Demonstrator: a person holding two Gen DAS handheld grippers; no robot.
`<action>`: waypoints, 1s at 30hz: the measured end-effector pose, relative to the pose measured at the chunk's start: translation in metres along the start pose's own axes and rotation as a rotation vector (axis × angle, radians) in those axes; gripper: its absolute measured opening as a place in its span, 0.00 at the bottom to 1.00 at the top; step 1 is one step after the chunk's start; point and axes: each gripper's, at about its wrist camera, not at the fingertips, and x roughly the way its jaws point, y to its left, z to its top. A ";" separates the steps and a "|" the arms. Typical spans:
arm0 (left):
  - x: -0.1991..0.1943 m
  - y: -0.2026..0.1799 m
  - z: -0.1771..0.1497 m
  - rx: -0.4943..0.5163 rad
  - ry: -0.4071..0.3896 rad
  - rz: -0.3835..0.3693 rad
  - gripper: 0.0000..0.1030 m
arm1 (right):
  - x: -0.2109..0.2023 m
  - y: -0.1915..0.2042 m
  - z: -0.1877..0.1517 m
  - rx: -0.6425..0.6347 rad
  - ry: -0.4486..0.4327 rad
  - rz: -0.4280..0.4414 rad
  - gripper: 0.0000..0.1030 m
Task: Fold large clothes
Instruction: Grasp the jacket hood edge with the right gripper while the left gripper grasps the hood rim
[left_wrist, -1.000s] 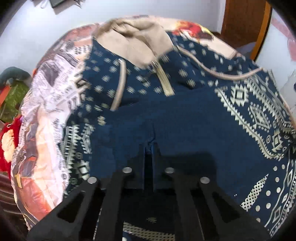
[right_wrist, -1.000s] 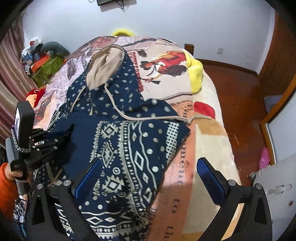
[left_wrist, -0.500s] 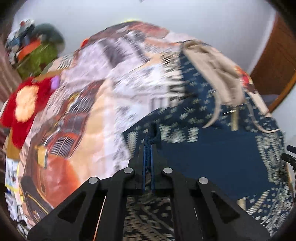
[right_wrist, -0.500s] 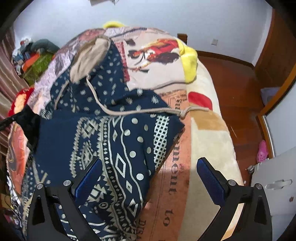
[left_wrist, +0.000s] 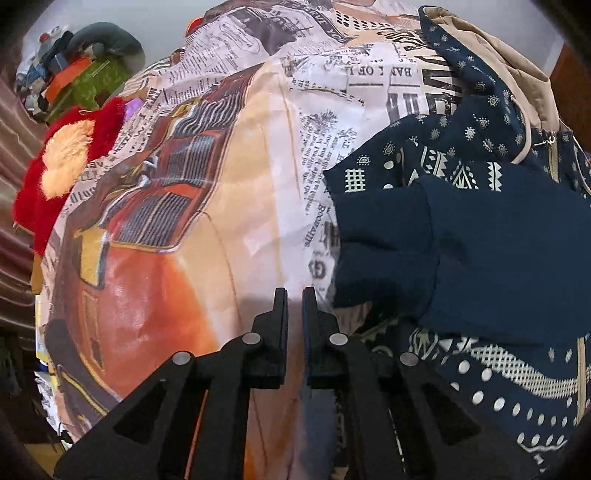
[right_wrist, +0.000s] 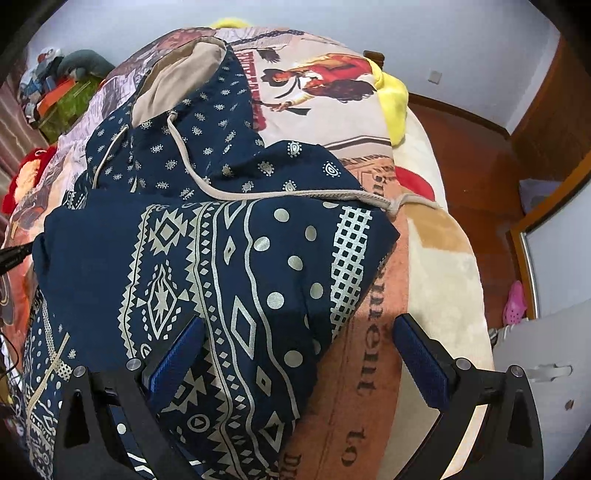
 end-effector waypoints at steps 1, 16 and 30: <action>-0.005 0.001 0.001 -0.001 -0.005 -0.007 0.06 | -0.001 0.000 0.001 0.000 0.000 -0.001 0.99; -0.101 -0.059 0.092 0.107 -0.268 -0.122 0.68 | -0.065 0.045 0.095 -0.073 -0.257 0.076 0.99; -0.028 -0.131 0.203 0.051 -0.240 -0.162 0.72 | 0.022 0.064 0.221 0.046 -0.252 0.110 0.99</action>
